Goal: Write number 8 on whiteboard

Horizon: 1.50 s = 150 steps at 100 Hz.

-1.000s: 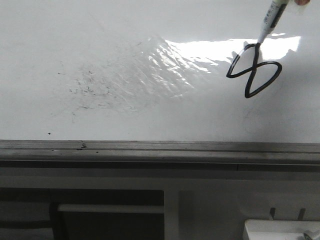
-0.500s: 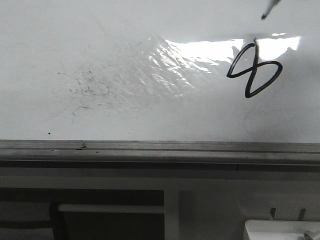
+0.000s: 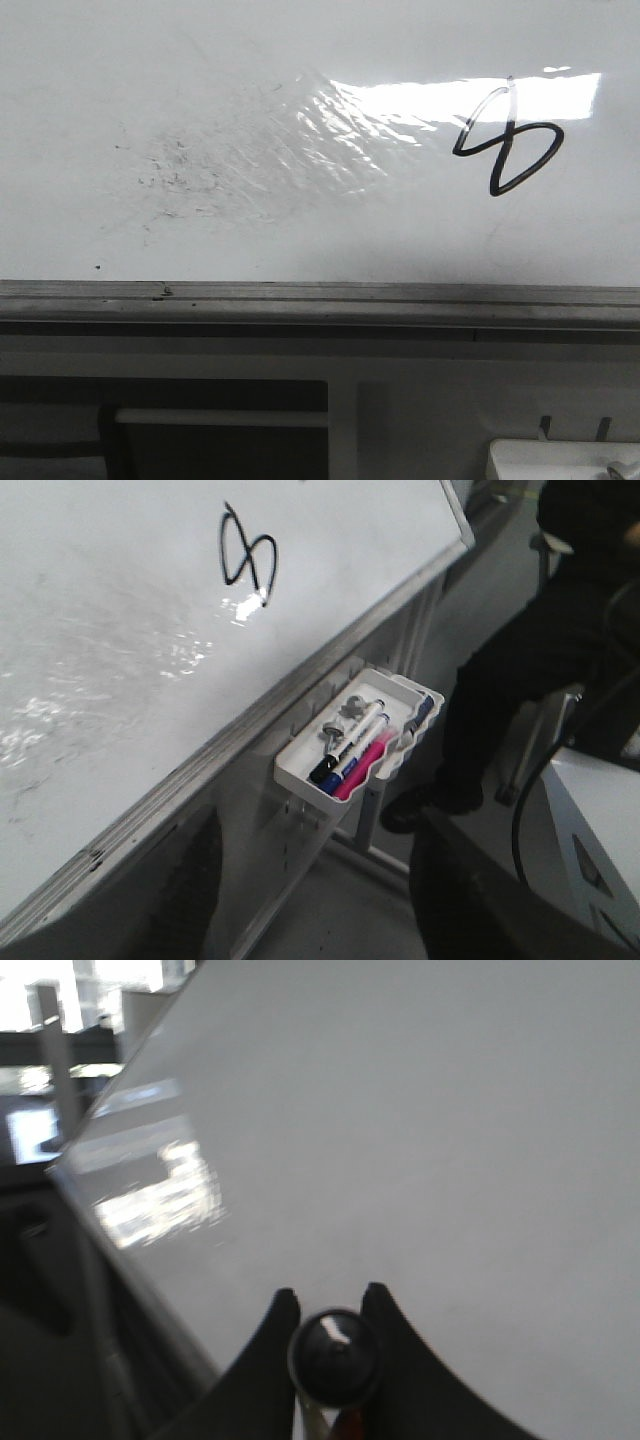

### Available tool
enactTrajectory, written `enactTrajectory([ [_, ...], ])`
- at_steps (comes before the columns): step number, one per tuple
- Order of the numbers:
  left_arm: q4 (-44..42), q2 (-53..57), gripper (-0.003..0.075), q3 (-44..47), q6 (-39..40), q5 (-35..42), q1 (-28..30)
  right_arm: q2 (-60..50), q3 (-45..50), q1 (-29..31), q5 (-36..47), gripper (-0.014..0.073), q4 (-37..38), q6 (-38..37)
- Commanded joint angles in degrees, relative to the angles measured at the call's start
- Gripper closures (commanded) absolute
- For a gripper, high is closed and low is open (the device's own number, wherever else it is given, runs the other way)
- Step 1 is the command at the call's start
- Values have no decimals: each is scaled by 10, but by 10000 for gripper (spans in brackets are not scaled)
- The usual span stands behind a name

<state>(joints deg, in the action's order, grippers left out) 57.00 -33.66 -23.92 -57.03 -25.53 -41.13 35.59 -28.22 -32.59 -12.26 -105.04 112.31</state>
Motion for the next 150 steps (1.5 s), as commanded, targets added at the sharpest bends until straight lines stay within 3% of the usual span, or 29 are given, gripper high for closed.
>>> enactTrajectory([
  [1, 45, -48, 324, -49, -71, -23, 2, 34, 4, 1, -107, 664, -15, -8],
  [22, 135, -151, 356, -109, -228, -99, 2, 103, 9, 1, -174, 664, 24, -8],
  [43, 176, -241, 356, -138, -308, -144, 2, 133, 9, 1, -221, 664, 46, -8],
  [95, 221, -364, 359, -197, -336, -191, 2, 135, 9, 1, -249, 664, 63, -8],
  [109, 219, -380, 453, -201, -335, -193, 2, 135, 9, 1, -248, 664, 63, -8],
  [131, 218, -397, 741, -201, -335, -206, 2, 135, 9, 1, -248, 664, 63, -8],
  [143, 218, -397, 741, -201, -335, -206, 2, 135, 9, 1, -242, 656, 63, -8],
  [150, 218, -397, 741, -201, -335, -206, 2, 135, 9, 1, -230, 596, 63, -8],
])
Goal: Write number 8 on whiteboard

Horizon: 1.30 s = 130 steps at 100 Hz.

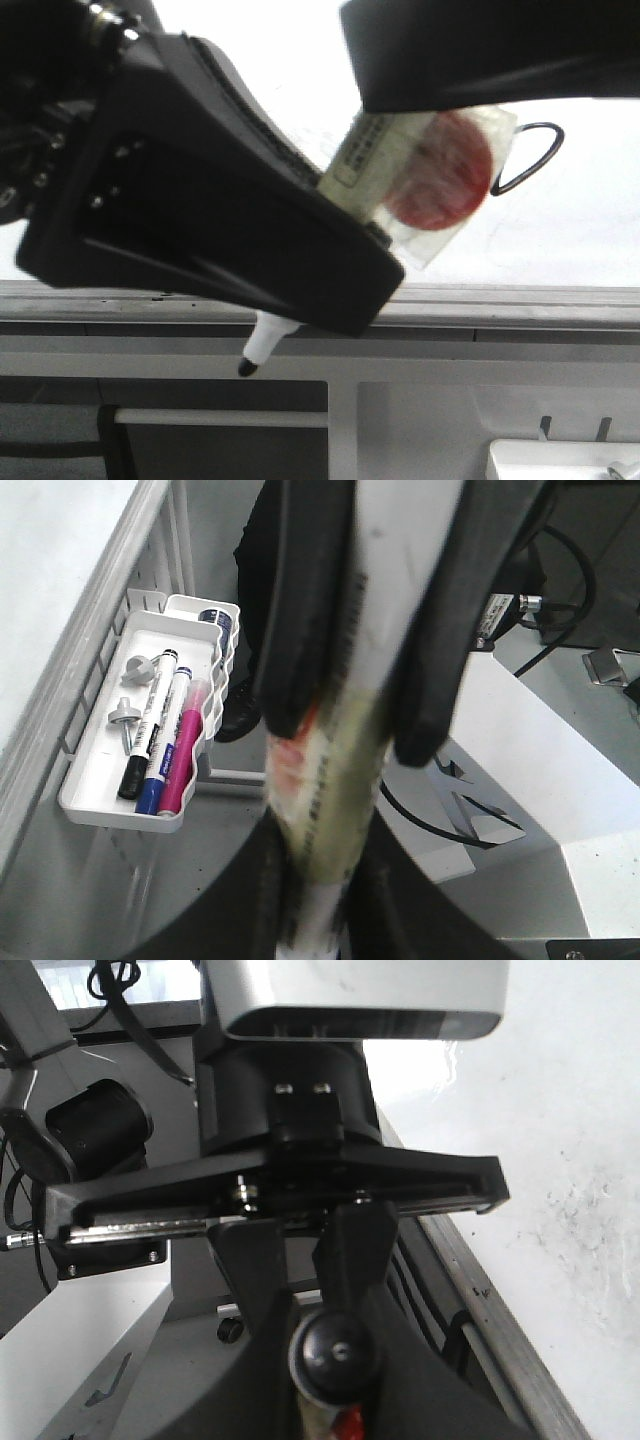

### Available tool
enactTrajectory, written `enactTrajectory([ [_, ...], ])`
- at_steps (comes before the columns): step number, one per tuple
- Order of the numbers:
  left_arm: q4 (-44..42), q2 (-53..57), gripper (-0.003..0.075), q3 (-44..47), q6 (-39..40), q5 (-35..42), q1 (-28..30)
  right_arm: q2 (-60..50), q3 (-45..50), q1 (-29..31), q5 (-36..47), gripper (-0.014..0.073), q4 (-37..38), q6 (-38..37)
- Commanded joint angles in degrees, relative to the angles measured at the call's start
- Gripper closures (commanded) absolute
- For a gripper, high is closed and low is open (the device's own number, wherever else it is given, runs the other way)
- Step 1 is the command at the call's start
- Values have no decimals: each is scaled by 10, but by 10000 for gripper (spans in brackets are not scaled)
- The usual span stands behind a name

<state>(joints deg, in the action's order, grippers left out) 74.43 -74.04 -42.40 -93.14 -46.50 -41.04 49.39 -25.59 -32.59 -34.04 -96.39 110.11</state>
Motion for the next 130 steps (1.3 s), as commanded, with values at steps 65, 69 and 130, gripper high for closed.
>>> enactTrajectory([
  [65, 234, 5, 741, 2, 31, 161, 40, -228, -23, 1, 291, 579, -32, -81],
  [69, 251, -2, 741, -3, 28, 188, 34, -239, -23, 1, 302, 662, -34, -81],
  [130, 324, -94, 741, -79, 27, 407, 4, -250, -23, 1, 323, 657, -79, -81],
])
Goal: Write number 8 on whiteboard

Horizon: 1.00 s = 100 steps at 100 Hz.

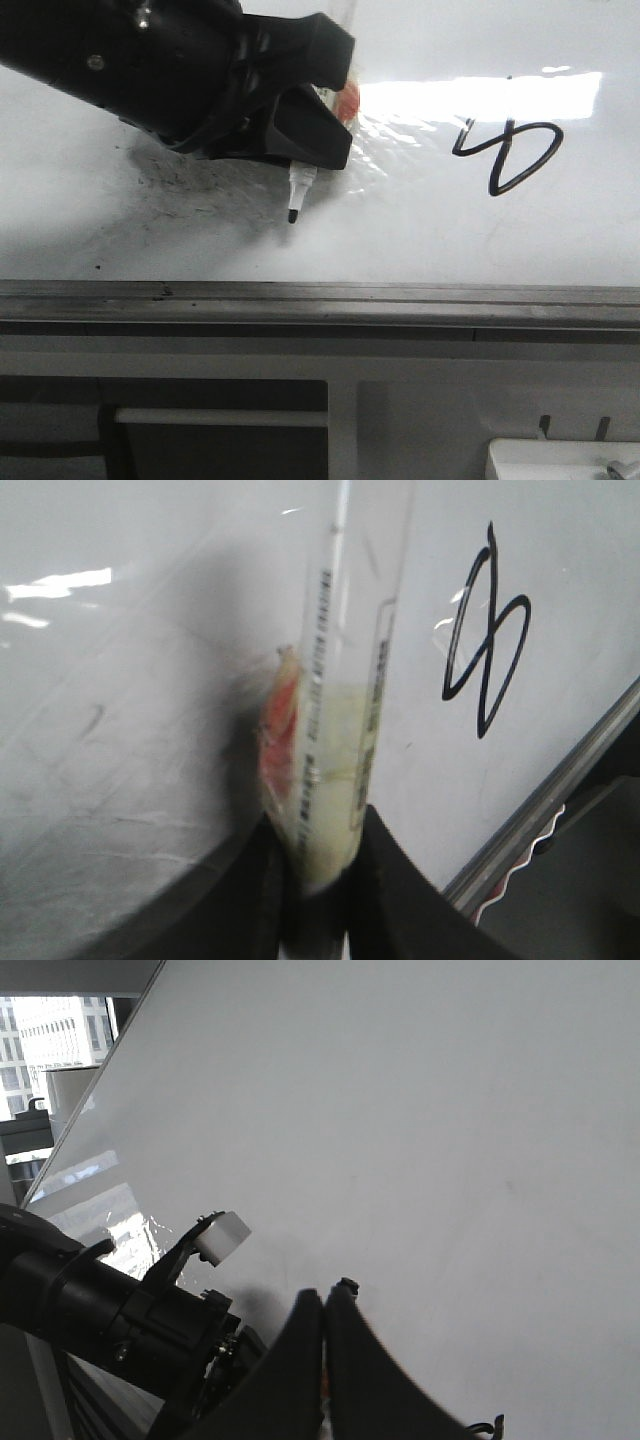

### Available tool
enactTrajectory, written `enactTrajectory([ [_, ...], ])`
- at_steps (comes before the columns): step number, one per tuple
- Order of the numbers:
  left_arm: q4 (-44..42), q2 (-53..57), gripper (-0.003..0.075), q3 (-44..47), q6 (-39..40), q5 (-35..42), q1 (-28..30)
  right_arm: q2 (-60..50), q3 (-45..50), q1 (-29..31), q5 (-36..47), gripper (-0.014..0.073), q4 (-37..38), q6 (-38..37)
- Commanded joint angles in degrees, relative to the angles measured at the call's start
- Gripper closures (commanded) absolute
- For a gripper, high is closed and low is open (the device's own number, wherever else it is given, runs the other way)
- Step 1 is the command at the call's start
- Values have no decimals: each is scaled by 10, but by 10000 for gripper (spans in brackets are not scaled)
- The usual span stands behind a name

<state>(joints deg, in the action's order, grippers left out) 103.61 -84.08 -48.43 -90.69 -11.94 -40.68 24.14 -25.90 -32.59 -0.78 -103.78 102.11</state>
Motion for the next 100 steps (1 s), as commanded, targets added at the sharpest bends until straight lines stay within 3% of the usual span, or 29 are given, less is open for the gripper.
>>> enactTrajectory([
  [1, 32, 6, 741, -19, 2, 64, 1, 2, -19, 1, -10, 657, -5, -1],
  [32, 32, 6, 714, -19, 2, 100, 1, 2, -19, 1, -11, 657, -5, -1],
  [37, 32, 6, 650, -19, 2, 100, 1, 2, -19, 1, -11, 657, -5, -1],
  [49, 32, 6, 381, -19, 2, 101, 1, 2, -19, 1, -12, 657, -5, -1],
  [59, 32, 6, 261, -19, 2, 105, 1, 2, -19, 1, -16, 657, -5, -1],
  [80, 32, 13, 234, -19, 2, 110, 1, 2, -19, 1, -18, 657, -5, -1],
  [100, 30, 104, 237, -16, 2, 13, 1, 2, -19, 1, -17, 657, -5, -1],
])
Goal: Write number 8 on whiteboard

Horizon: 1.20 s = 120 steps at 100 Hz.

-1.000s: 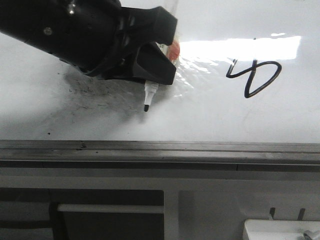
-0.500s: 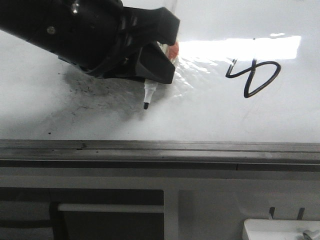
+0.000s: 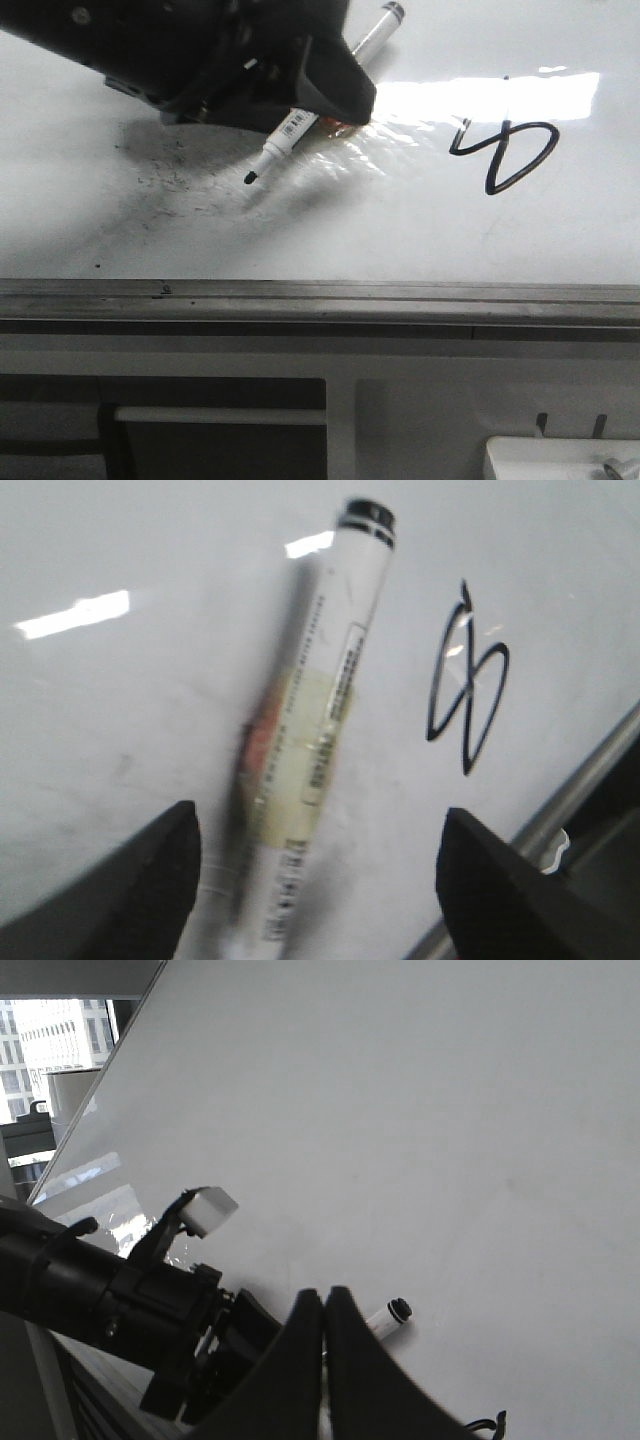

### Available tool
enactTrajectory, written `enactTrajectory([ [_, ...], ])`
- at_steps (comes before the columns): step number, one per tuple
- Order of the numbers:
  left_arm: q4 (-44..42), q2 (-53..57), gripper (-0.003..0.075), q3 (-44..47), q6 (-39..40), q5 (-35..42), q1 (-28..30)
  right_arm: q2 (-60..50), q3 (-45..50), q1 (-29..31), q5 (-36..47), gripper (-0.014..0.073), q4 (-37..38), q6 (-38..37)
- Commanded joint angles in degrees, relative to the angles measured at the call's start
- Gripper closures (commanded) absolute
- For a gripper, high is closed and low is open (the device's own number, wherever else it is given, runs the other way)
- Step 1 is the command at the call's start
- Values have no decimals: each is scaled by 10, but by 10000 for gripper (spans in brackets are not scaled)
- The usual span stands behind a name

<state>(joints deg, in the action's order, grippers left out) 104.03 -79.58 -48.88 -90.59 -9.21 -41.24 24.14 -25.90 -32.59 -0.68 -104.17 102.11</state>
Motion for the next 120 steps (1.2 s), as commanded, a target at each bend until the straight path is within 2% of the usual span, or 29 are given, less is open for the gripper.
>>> enactTrajectory([
  [1, 24, 63, 238, -11, 2, -17, 6, 2, -19, 1, -18, 657, -1, -1],
  [16, -15, 154, 243, 20, 2, -24, 6, 2, -17, 1, -21, 657, -1, -1],
  [23, -25, 200, 289, 51, 2, -9, 6, 0, -8, 1, -27, 657, -1, -1],
  [30, -28, 249, 392, 91, 2, 7, 6, -9, 8, 1, -44, 657, 12, 0],
  [47, -27, 368, 741, 194, 2, 9, 6, -32, 66, 1, -59, 657, 33, 0],
  [70, -7, 453, 741, 285, 2, -41, 6, -34, 93, 1, -59, 657, 32, 0],
  [106, -7, 450, 741, 347, 2, -40, 6, -34, 94, 1, -59, 657, 32, 0],
  [120, -7, 472, 741, 359, 2, -6, -28, -34, 94, 1, -59, 657, 31, 0],
])
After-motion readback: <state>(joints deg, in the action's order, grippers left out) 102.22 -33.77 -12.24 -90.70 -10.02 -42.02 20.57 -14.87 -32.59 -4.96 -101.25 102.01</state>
